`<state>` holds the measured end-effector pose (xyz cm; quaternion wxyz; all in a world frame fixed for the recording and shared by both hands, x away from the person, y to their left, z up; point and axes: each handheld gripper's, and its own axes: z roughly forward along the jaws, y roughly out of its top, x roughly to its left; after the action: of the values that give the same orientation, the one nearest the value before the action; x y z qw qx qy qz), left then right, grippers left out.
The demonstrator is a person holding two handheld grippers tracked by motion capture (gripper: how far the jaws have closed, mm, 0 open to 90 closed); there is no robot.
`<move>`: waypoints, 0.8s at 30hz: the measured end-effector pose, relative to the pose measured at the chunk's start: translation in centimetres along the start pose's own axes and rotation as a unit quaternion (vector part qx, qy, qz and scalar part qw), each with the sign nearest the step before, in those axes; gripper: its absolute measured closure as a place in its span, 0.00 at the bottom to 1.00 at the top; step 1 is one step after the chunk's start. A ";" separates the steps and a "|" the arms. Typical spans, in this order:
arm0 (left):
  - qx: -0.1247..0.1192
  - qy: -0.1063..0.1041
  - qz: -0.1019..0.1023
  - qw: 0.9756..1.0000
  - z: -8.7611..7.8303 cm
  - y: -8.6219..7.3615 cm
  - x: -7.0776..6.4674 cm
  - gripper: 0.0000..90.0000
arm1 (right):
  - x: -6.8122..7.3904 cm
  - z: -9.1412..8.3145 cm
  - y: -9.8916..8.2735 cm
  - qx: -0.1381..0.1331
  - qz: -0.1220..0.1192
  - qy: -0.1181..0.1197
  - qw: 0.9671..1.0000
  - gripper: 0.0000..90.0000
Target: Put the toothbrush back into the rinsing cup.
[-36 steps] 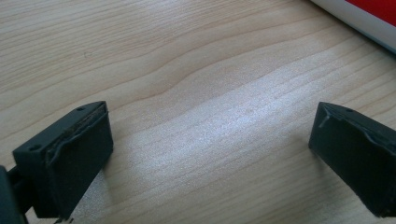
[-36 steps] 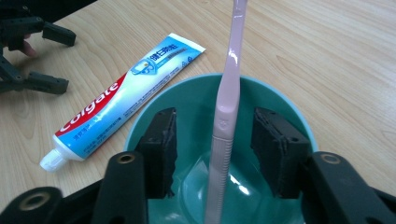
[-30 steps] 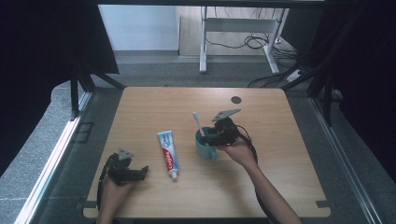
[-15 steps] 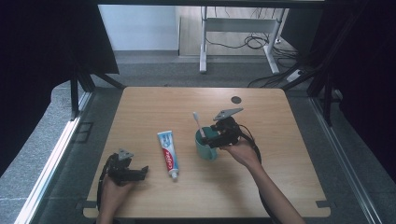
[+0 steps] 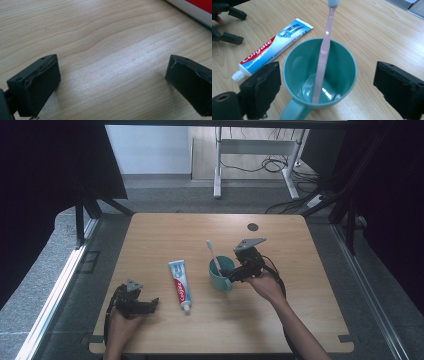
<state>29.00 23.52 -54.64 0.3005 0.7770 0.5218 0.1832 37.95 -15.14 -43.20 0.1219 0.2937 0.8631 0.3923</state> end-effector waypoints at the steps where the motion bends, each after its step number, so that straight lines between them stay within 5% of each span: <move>1: 0.000 0.000 0.000 1.000 0.0 0.0 0.0 0.00 | 0.0 -0.1 -0.1 0.000 0.000 -0.001 1.000 0.05; 24: 0.001 0.000 0.000 1.000 0.0 0.0 0.0 0.00 | -1.7 -3.7 -4.4 -0.002 0.027 -0.033 0.999 0.00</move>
<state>28.99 23.52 -54.64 0.2997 0.7771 0.5223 0.1829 35.88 -20.70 -44.03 0.1398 0.3296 0.8495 0.3876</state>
